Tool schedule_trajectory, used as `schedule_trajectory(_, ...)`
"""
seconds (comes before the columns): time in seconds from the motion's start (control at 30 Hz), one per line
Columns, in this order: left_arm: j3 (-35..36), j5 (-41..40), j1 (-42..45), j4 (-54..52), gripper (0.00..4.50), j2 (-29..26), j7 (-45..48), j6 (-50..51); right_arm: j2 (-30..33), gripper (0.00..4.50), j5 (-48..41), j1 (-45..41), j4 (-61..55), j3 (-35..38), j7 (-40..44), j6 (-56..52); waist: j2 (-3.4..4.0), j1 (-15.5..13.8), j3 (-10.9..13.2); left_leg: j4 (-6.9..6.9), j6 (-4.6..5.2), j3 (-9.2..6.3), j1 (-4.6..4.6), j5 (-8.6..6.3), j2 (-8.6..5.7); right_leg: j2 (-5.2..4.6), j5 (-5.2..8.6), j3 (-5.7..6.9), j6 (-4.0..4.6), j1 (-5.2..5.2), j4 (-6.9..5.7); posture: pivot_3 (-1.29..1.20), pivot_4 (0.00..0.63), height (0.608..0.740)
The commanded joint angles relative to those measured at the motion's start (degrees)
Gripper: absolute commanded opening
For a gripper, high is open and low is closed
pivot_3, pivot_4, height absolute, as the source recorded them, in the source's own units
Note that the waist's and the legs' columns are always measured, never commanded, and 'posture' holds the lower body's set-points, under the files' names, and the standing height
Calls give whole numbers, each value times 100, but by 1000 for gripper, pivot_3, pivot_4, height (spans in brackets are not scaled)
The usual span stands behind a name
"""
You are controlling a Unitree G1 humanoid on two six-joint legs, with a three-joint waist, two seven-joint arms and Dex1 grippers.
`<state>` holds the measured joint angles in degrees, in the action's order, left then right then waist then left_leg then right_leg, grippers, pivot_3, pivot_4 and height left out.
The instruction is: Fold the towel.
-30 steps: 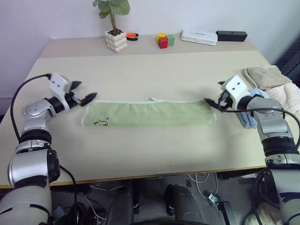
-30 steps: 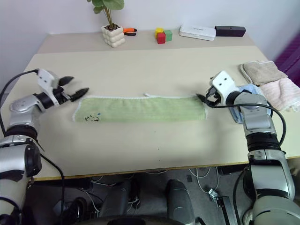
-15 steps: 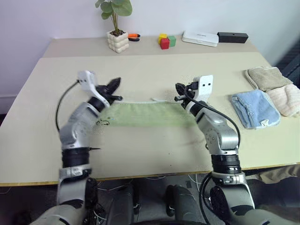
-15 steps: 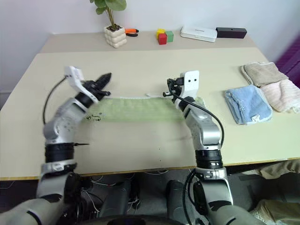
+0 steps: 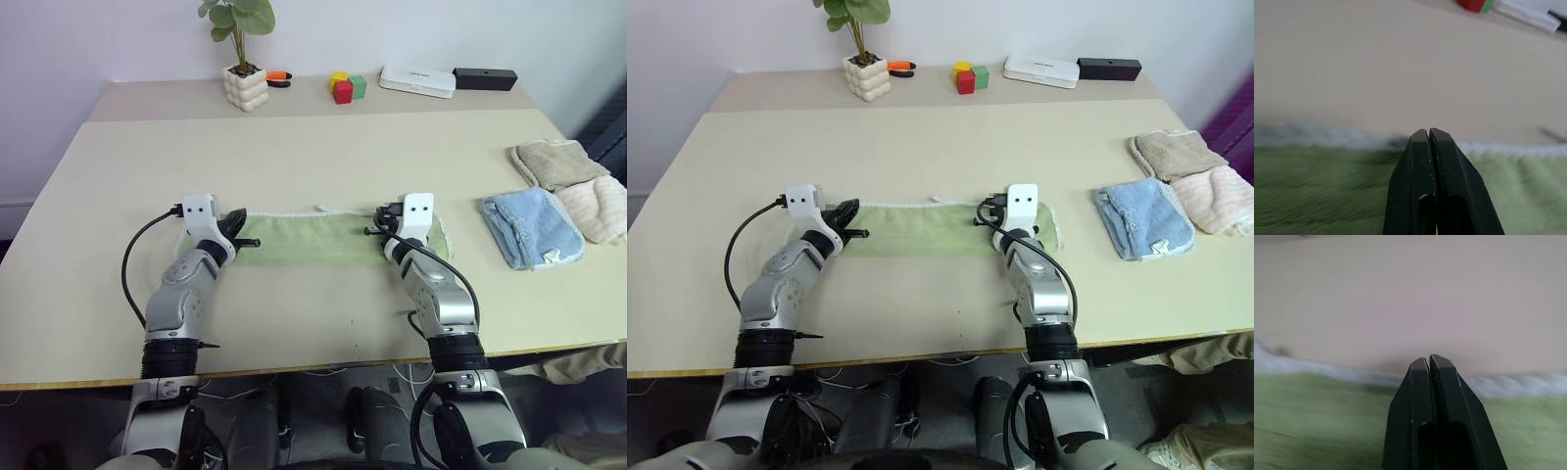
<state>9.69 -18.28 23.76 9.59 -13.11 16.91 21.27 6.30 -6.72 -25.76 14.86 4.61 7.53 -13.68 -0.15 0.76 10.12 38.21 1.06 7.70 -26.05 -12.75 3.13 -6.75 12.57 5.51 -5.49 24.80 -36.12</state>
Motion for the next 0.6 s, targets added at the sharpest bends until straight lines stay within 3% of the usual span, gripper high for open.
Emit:
schedule_trajectory(0.03,-28,175,-29,277,0,-258,353,-487,228,30,123,59,137,93,16,317,0,2,0,0,0,0,1,0,0,0,0,0,0,0,0,0,150,740)
schedule_trajectory(0.33,323,-48,105,809,0,-760,876,-638,920,30,58,-86,557,228,476,702,0,17,-1,-10,12,3,32,-8,2,-1,1,0,1,-19,2,0,150,740)
schedule_trajectory(0.4,388,-241,89,711,0,-815,1132,-613,952,528,-207,-64,435,354,722,604,0,20,0,-13,14,3,37,-9,3,-1,1,-1,1,-22,3,0,150,740)
schedule_trajectory(0.43,370,-219,69,683,527,-894,1264,-693,983,886,-301,-29,331,398,836,524,0,15,0,-13,14,3,37,-9,3,-1,1,-1,1,-22,3,0,150,740)
schedule_trajectory(0.47,349,-209,55,631,766,-975,1391,-731,1001,1194,-414,-6,186,513,828,386,0,13,0,-13,14,4,37,-9,3,-2,1,-1,1,-23,3,0,150,740)
schedule_trajectory(0.6,298,-209,28,521,2756,-1190,1772,-863,1120,3220,-942,166,-489,847,1004,-266,0,-10,0,-13,14,3,36,-10,3,-3,1,-1,1,-23,4,0,150,740)
